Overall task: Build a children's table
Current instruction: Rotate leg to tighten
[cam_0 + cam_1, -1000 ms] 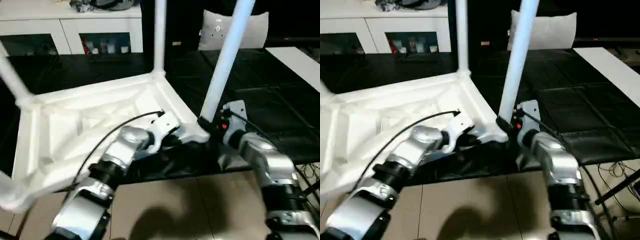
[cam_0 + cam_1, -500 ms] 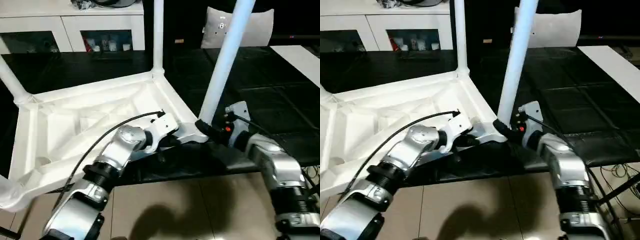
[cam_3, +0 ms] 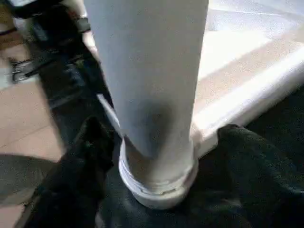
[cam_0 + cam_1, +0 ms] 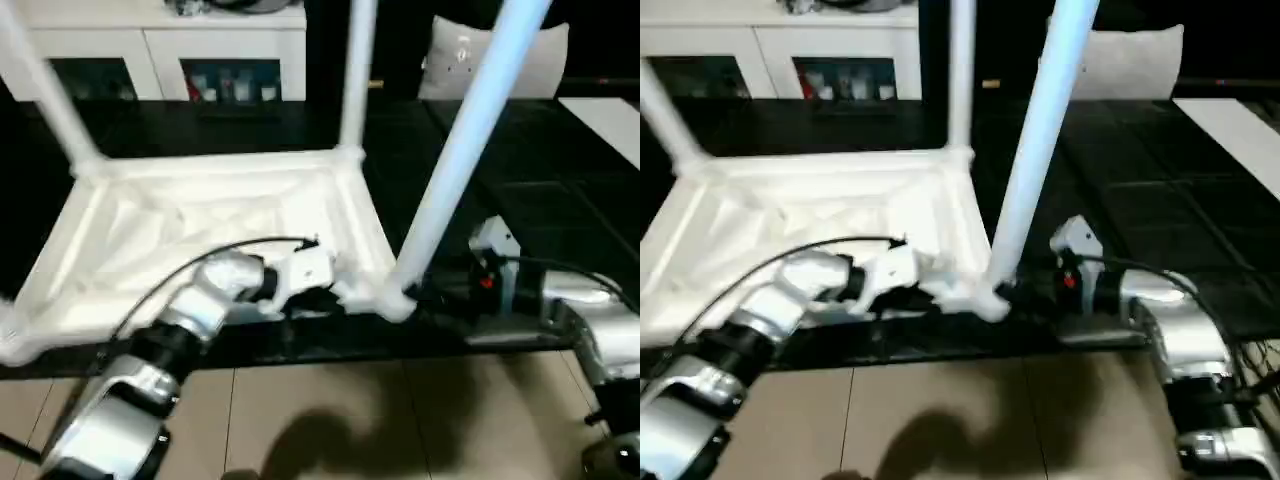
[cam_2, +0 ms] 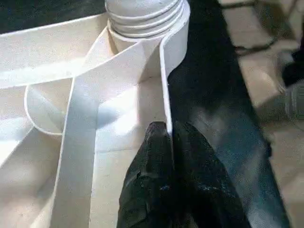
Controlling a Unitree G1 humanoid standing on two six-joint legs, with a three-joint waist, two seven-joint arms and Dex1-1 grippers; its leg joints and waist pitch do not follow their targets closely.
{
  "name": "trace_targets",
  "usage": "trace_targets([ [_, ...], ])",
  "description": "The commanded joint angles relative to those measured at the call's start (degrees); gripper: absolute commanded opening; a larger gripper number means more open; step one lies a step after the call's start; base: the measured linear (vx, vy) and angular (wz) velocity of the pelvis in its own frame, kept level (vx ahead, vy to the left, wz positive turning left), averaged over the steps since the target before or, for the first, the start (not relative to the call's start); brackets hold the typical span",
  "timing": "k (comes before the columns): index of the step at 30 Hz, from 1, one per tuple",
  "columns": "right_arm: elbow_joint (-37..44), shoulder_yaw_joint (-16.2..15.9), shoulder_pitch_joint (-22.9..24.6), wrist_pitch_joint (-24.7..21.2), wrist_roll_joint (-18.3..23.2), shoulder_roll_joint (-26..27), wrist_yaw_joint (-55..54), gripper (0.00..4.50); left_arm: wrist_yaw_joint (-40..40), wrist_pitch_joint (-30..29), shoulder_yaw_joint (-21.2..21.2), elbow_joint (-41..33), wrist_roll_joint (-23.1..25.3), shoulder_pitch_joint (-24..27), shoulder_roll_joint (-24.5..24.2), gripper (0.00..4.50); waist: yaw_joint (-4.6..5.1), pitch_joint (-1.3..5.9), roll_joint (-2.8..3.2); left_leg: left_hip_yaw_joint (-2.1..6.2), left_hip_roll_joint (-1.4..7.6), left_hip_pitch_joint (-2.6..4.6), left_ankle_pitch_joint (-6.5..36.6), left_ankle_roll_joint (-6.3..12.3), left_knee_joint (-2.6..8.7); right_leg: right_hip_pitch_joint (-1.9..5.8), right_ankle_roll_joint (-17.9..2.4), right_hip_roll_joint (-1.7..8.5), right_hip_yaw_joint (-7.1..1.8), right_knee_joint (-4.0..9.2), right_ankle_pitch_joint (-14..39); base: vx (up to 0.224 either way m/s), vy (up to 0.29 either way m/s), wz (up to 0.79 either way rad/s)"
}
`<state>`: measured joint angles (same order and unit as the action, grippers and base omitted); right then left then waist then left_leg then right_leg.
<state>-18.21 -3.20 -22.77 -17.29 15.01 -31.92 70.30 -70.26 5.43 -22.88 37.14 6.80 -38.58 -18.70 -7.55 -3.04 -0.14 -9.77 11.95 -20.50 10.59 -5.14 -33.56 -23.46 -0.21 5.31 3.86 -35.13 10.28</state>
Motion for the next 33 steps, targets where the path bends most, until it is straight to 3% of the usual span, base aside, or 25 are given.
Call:
trace_targets([
  [1,1.50,-1.20,0.15,-1.48,1.64,-1.38,3.88,3.42,-5.71,2.10,-4.15,-2.26,0.68,0.37,-0.51,0.00,-0.01,3.99,-0.98,-0.49,1.24,0.01,7.31,5.57,3.20,3.46,-14.46,2.63,-2.14,3.36,6.78,0.000,0.000,0.00],
  [3,1.61,-1.67,0.17,-1.59,1.78,-1.70,4.80,3.31,-6.96,2.51,-4.51,-2.80,0.47,0.48,-0.83,0.00,-0.33,4.01,-0.97,-0.52,1.30,0.18,7.78,5.16,3.19,3.32,-14.48,2.66,-2.20,3.38,7.13,0.000,0.000,0.00],
  [4,1.91,-2.45,0.26,-2.11,2.20,-2.04,6.43,3.11,-8.86,3.26,-5.11,-3.63,0.12,0.56,-1.31,0.00,-0.38,4.01,-1.31,-0.59,1.27,0.23,7.93,5.18,3.16,3.31,-14.47,2.62,-2.19,3.42,7.30,0.000,0.000,0.00],
  [5,2.25,-3.11,0.34,-2.84,2.70,-2.17,7.78,2.98,-10.17,3.95,-5.59,-4.16,-0.11,0.47,-1.64,0.00,-0.57,3.96,-1.09,-0.48,1.35,0.14,8.04,4.88,3.28,3.32,-14.22,2.76,-2.20,3.38,7.99,0.000,0.000,0.00],
  [14,2.91,-4.02,0.64,-4.36,3.46,-2.09,9.76,2.24,-11.16,4.73,-5.34,-3.74,-0.47,-0.07,-1.64,0.00,-0.68,4.00,-1.33,-0.40,1.17,-0.02,8.14,3.59,3.28,3.39,-12.79,2.79,-2.23,3.52,10.19,0.000,0.000,0.00],
  [19,4.68,-3.90,1.83,-6.91,5.43,-1.82,10.19,2.09,-10.48,2.49,-3.82,-2.70,-1.87,-0.25,-0.93,0.00,-0.82,4.07,-1.34,-0.47,1.15,-0.02,6.55,4.20,3.14,3.38,-13.43,2.68,-2.23,3.26,7.62,0.000,0.000,0.00],
  [20,6.07,-2.57,2.45,-7.98,6.44,-0.67,7.48,2.09,-8.61,-0.96,-2.55,-2.73,-2.82,-0.03,-0.06,0.00,-0.87,4.09,-1.35,-0.46,1.14,-0.02,6.59,4.25,3.13,3.39,-13.47,2.72,-2.21,3.27,7.72,0.000,0.000,0.00],
  [22,6.43,-2.25,2.57,-8.19,6.63,-0.40,6.75,2.08,-8.13,-1.83,-2.24,-2.79,-3.03,0.00,0.14,0.00,-0.83,3.99,-1.37,-0.48,1.08,-0.05,7.08,3.99,3.20,3.36,-13.17,2.72,-2.22,3.44,8.99,0.000,0.000,0.00],
  [26,3.92,1.26,0.40,-9.04,2.41,6.30,-10.42,2.07,0.75,-8.57,1.06,-0.87,-2.92,-1.21,3.19,0.00,-0.03,3.37,-1.28,-0.29,0.71,0.04,11.43,0.87,3.77,2.88,-8.72,2.88,-2.06,4.91,22.39,0.000,0.000,0.00],
  [27,2.74,2.39,-0.70,-10.16,1.04,8.62,-16.42,2.06,3.84,-10.48,2.05,-0.30,-2.88,-1.62,4.30,0.00,0.43,3.43,-1.40,-0.01,0.48,-0.30,11.27,-0.24,4.03,3.31,-7.24,2.82,-1.85,4.97,24.44,0.000,0.000,0.00],
  [28,2.33,2.84,-1.19,-10.81,0.45,9.69,-19.23,2.06,5.50,-11.52,2.55,-0.04,-2.84,-1.84,4.90,0.00,0.43,3.43,-1.40,-0.01,0.48,-0.30,11.27,-0.24,4.03,3.31,-7.24,2.82,-1.85,4.97,24.44,0.000,0.000,0.00],
  [30,1.29,4.06,-2.66,-13.19,-1.39,13.02,-27.87,2.02,11.07,-15.07,4.11,0.86,-2.56,-2.63,6.87,0.00,1.71,3.53,-1.26,0.15,0.41,-0.13,11.41,-1.06,4.14,3.05,-6.67,2.65,-1.80,5.16,24.29,0.000,0.000,0.00],
  [31,1.26,4.11,-2.73,-13.32,-1.48,13.18,-28.29,2.00,11.35,-15.25,4.19,0.90,-2.55,-2.68,6.97,0.00,2.16,3.67,-1.33,0.13,0.37,-0.20,11.11,-0.92,4.05,3.17,-7.30,2.56,-1.84,5.03,22.25,0.000,0.000,0.00],
  [33,-0.27,6.78,-4.24,-14.92,-3.53,17.98,-40.77,1.98,18.00,-18.22,5.78,2.06,-2.21,-3.51,9.85,0.00,2.50,3.85,-1.28,-0.05,0.36,-0.31,9.21,-0.24,3.86,3.13,-8.71,2.51,-2.03,4.64,17.44,0.000,0.000,0.00],
])
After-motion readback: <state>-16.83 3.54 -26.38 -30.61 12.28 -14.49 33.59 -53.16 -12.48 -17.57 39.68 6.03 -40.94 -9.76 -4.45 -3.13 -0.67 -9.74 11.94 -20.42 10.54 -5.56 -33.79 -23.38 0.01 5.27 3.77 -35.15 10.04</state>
